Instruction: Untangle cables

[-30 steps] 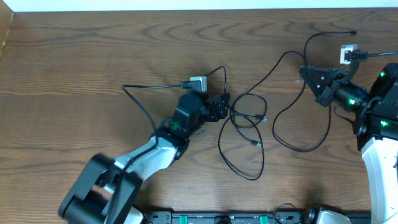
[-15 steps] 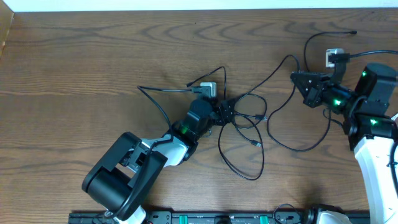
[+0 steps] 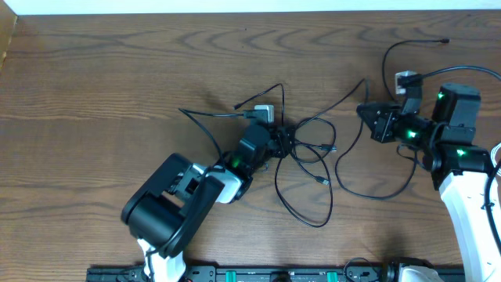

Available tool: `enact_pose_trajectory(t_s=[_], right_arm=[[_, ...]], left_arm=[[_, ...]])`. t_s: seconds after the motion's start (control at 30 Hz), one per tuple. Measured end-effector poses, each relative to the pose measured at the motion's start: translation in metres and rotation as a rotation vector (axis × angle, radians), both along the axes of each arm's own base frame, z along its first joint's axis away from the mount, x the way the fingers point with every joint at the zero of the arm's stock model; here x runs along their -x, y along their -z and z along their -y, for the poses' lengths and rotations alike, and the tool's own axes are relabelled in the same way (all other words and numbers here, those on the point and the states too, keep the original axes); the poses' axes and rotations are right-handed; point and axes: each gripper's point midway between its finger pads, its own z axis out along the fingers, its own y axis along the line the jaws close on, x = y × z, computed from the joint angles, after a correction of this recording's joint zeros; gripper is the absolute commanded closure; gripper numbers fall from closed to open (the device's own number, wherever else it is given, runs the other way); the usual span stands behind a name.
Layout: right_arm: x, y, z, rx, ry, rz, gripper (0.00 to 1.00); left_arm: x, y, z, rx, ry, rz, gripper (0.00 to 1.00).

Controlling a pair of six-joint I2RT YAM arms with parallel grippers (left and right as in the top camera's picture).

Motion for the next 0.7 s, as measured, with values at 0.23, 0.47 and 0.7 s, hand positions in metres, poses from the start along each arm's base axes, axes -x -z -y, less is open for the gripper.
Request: enact_pose_trajectory(t_s=[0.23,0.47,0.7], right_arm=[[0.019,0.028,-0.003,0.04,0.013,-0.135,0.95],[0.039,0.063,-0.003,0.06,0.025,-0.248,0.99],[0.053,0.1,0.013,0.098,0.151,-0.376,0.99]], left_arm=[[-0.001,0.003,0.002,-0.002,0.001,-0.005,0.92],[0.0,0.006,-0.002,-0.008,0.011,-0.036,0.92],[-0.008,-0.032,-0.036,0.007,-0.016,-0.064,0.92]])
